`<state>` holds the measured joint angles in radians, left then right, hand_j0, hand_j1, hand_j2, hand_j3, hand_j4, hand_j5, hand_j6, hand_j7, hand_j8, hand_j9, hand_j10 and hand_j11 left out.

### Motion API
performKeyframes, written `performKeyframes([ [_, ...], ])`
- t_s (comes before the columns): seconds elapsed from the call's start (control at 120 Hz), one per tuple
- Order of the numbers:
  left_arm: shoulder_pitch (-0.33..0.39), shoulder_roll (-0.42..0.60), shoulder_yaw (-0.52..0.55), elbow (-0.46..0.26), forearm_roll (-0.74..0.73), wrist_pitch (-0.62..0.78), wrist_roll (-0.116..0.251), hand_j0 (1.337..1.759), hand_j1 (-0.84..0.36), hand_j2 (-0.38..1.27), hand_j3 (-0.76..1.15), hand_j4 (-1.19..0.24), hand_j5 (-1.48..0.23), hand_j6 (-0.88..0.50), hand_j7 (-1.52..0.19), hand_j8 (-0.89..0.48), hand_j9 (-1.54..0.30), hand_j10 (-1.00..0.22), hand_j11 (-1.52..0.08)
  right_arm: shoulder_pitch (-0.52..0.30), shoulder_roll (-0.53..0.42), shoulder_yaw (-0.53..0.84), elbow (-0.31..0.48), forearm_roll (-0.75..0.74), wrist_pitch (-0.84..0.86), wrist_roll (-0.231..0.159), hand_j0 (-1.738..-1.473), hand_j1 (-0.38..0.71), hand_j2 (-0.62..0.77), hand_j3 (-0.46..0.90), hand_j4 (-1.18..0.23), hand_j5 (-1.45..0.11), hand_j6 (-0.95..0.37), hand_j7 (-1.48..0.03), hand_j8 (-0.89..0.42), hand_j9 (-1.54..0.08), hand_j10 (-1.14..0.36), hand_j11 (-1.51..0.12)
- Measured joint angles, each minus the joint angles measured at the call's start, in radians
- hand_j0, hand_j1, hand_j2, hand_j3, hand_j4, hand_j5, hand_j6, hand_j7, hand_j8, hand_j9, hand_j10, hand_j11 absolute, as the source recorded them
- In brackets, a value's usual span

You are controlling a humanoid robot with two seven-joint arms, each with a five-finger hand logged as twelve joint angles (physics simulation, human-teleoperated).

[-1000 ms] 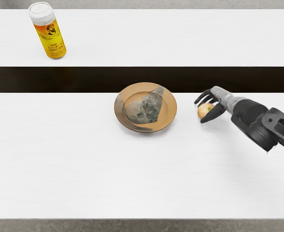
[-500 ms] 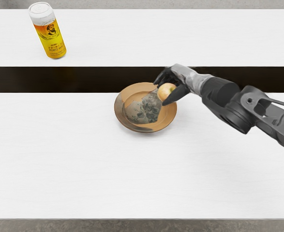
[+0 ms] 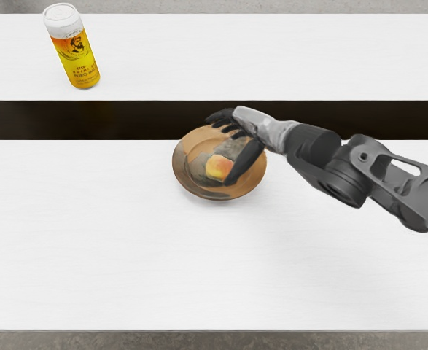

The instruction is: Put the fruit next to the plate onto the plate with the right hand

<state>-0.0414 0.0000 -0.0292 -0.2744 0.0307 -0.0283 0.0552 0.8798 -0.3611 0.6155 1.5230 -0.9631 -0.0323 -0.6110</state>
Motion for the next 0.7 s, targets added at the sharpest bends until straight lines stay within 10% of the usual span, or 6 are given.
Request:
performKeyframes([
  [0.258, 0.0, 0.0, 0.0, 0.0, 0.0, 0.0, 0.0, 1.658, 0.35, 0.0, 0.0, 0.0, 0.0, 0.0, 0.0, 0.0, 0.0, 0.0, 0.0, -0.323, -0.064, 0.577, 0.016, 0.354, 0.55, 0.0, -1.658, -0.27, 0.01, 0.0, -0.08, -0.11, -0.07, -0.11, -0.06, -0.11, -0.07, -0.1],
  [0.483, 0.0, 0.0, 0.0, 0.0, 0.0, 0.0, 0.0, 1.658, 0.35, 0.0, 0.0, 0.0, 0.0, 0.0, 0.0, 0.0, 0.0, 0.0, 0.0, -0.631, -0.108, 0.912, -0.041, 0.775, 0.632, 0.0, -1.658, -0.3, 0.0, 0.0, -0.04, -0.06, -0.04, -0.06, -0.04, -0.06, -0.04, -0.06],
  [0.7, 0.0, 0.0, 0.0, 0.0, 0.0, 0.0, 0.0, 1.658, 0.35, 0.0, 0.0, 0.0, 0.0, 0.0, 0.0, 0.0, 0.0, 0.0, 0.0, -0.782, -0.115, 1.093, -0.066, 0.884, 0.642, 0.0, -1.658, -0.31, 0.0, 0.0, -0.03, -0.04, -0.03, -0.04, -0.03, -0.04, -0.03, -0.04],
])
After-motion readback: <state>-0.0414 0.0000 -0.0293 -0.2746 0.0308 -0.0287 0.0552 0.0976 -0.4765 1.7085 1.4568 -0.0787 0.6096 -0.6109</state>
